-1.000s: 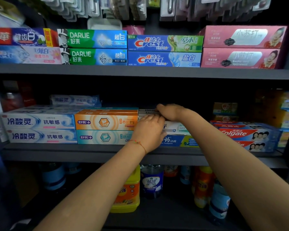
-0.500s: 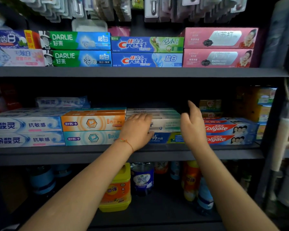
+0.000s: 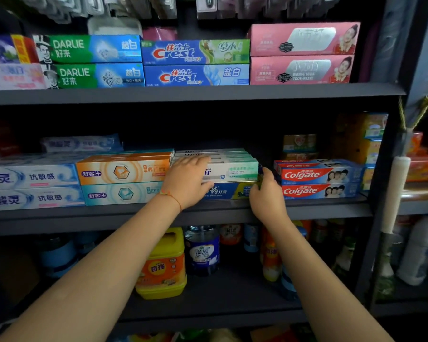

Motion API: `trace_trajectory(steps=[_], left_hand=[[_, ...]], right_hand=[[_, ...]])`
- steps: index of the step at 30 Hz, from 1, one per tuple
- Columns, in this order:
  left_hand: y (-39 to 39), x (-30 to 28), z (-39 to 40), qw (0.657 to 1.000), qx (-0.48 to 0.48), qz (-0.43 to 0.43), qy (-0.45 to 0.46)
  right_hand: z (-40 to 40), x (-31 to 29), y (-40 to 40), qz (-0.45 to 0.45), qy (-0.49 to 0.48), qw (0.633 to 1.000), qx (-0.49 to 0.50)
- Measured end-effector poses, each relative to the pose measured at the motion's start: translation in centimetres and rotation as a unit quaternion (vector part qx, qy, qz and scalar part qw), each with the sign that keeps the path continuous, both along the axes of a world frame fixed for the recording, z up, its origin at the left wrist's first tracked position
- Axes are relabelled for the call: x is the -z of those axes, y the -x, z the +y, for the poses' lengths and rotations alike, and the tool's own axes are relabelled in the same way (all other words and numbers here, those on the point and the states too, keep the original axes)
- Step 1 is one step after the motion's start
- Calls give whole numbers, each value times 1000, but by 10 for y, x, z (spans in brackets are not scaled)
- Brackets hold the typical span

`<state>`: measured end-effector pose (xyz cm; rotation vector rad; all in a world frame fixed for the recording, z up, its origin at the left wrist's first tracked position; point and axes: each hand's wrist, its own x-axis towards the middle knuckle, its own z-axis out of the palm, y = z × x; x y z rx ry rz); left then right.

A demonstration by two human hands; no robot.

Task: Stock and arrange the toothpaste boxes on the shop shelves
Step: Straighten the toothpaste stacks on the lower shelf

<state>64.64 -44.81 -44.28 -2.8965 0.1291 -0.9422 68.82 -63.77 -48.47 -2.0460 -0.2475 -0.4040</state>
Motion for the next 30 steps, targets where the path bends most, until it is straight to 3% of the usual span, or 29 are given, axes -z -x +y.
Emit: trace_trajectory(steps=[6,13,21,30], left_hand=[[1,-1,-1,1000,-7,5,-8],[-3,-7,-2,999,-11,16,-26],[-25,-24,-10,991,-49,113,-42],[-23,-19,-11,995,-42,68,-60]], right_hand=[[-2,-21,-1,82,-87,990,-81],[1,-30,-19,119,-217,966,-73],[3,-45,-50,204,-247,943,-92],[9,-60,-61,240,-288,924,-73]])
